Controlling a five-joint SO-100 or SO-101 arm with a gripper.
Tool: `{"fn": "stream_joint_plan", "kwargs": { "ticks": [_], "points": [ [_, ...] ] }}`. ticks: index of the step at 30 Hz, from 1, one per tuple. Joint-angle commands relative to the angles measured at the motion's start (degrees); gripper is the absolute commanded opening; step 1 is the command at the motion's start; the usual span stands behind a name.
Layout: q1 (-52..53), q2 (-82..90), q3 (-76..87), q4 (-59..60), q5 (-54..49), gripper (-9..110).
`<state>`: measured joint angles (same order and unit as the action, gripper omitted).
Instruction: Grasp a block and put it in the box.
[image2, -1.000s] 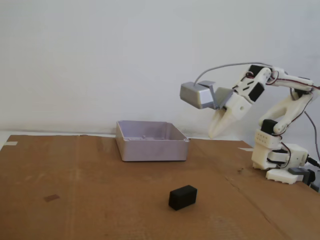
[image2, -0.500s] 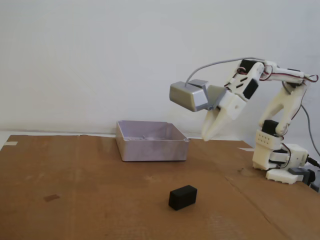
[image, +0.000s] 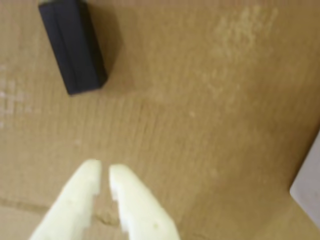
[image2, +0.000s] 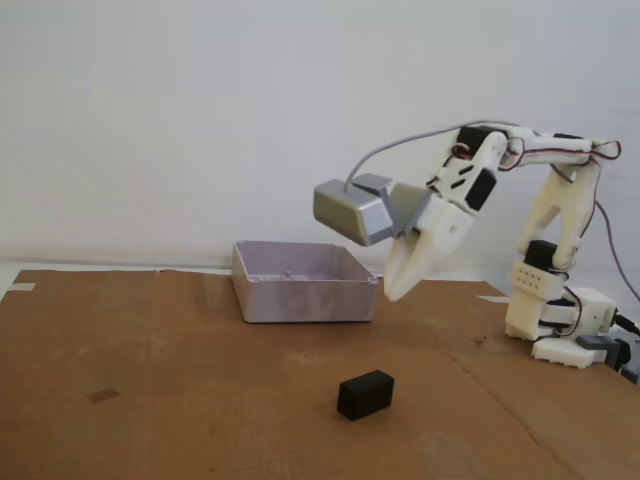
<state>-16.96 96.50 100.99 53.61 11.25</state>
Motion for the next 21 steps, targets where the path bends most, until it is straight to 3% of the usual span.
{"fn": "stream_joint_plan", "kwargs": {
  "ticks": [1,21],
  "points": [
    [-1.05,-0.09,-7.21,-7.29,-0.44,0],
    [-3.78,-7.03,-7.29,-10.02,-0.35,0]
  ]
}}
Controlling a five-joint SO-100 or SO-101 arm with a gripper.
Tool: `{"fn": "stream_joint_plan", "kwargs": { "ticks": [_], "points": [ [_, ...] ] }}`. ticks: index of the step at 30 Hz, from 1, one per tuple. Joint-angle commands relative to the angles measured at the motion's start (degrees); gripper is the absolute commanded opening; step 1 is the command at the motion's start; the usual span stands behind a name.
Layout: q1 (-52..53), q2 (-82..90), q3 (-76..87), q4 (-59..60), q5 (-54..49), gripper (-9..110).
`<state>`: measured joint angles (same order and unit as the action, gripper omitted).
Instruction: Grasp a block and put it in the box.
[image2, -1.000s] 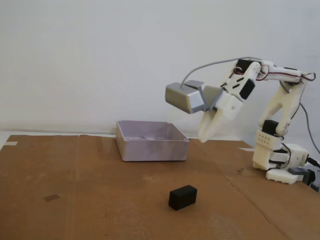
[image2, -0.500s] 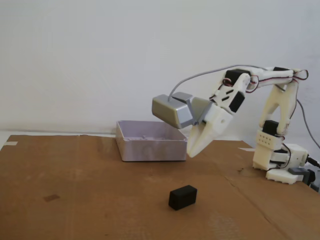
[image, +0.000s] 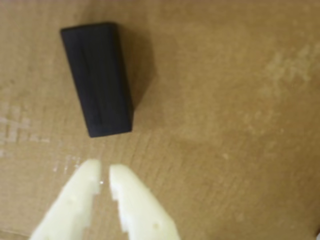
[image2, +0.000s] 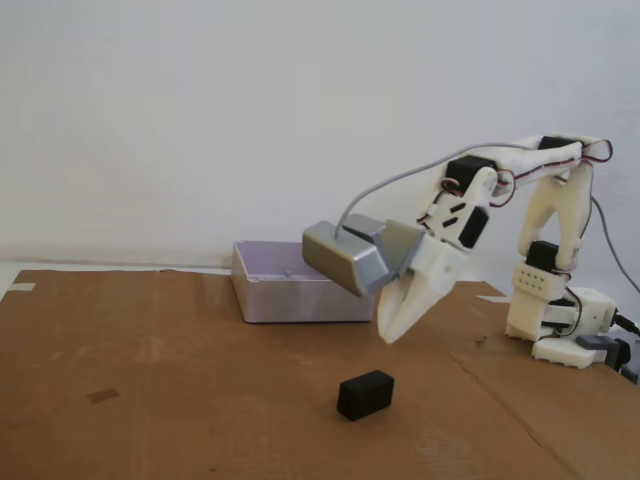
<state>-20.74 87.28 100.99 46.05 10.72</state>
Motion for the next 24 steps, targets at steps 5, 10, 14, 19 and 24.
{"fn": "stream_joint_plan", "kwargs": {
  "ticks": [5,10,14,19,24],
  "points": [
    [-0.09,2.55,-7.29,-2.46,0.18,0],
    [-0.88,2.20,-7.91,-2.46,0.18,0],
    [-1.05,1.67,-10.02,-2.46,0.09,0],
    [-1.05,1.93,-10.20,-2.46,0.09,0],
    [-1.67,1.49,-13.01,-1.76,0.00,0]
  ]
}}
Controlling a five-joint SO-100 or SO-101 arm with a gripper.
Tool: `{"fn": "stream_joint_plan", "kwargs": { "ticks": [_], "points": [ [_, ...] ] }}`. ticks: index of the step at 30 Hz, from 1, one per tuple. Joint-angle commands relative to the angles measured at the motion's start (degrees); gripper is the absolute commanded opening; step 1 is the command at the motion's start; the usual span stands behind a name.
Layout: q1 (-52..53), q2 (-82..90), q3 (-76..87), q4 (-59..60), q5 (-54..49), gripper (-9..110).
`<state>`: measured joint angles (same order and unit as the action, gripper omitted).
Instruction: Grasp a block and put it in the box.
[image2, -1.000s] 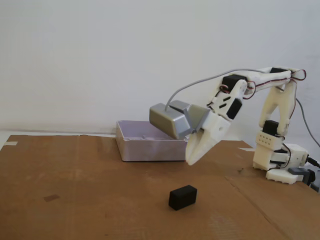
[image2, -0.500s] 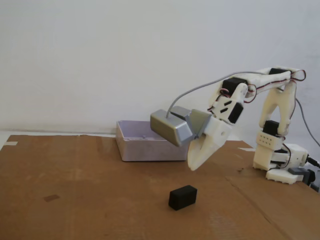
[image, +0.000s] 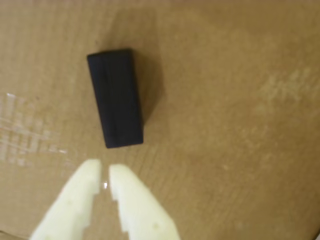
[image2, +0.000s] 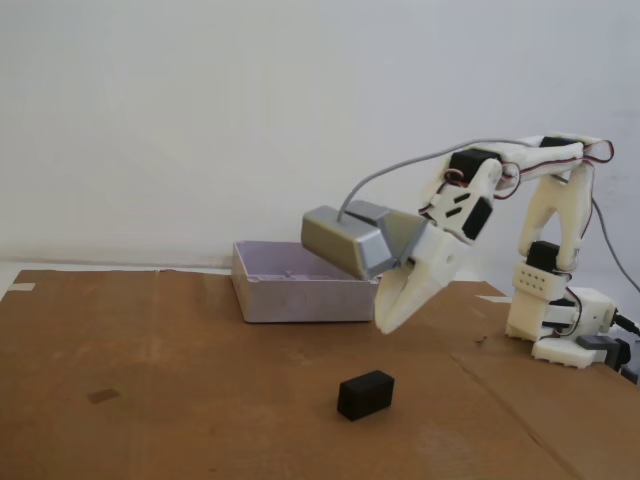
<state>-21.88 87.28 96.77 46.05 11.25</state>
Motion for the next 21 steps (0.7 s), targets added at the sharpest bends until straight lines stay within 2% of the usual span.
{"fn": "stream_joint_plan", "kwargs": {
  "ticks": [1,21],
  "points": [
    [-0.70,1.41,-8.88,-1.76,-0.53,0],
    [-2.37,-4.57,-11.16,1.14,-0.62,0]
  ]
}}
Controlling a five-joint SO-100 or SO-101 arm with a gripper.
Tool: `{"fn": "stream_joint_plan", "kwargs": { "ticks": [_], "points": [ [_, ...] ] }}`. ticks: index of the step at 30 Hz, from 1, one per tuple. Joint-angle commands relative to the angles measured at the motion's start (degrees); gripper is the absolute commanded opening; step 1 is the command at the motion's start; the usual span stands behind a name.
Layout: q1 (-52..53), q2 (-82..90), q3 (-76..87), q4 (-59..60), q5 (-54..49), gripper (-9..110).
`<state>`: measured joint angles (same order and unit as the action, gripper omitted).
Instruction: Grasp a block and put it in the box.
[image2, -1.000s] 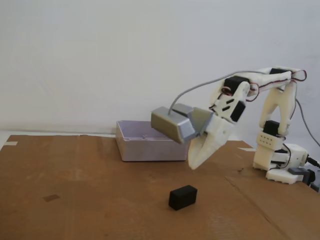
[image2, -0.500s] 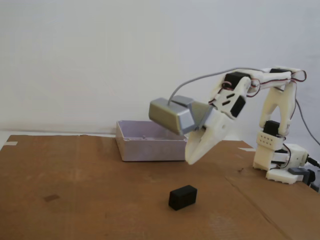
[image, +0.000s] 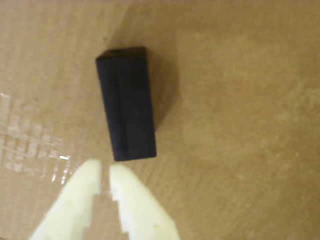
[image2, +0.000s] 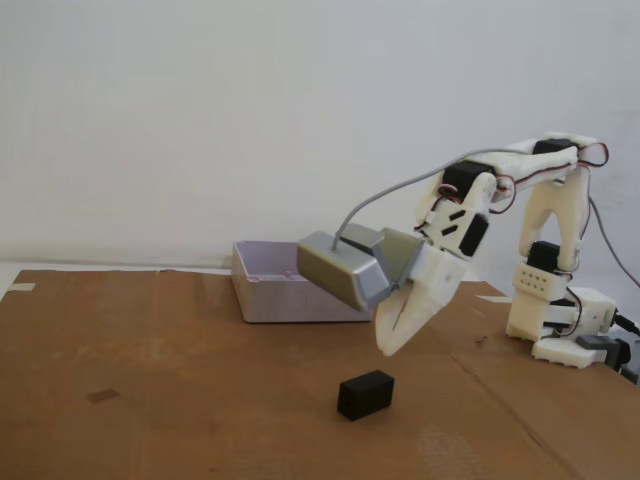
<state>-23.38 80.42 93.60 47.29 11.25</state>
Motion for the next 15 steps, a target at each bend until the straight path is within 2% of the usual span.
{"fn": "stream_joint_plan", "kwargs": {
  "ticks": [1,12,15],
  "points": [
    [-0.88,2.29,-7.82,-0.09,-0.62,0],
    [-0.26,2.11,-7.12,-0.09,-0.62,1],
    [-0.18,2.11,-7.12,-0.09,-0.70,6]
  ]
}}
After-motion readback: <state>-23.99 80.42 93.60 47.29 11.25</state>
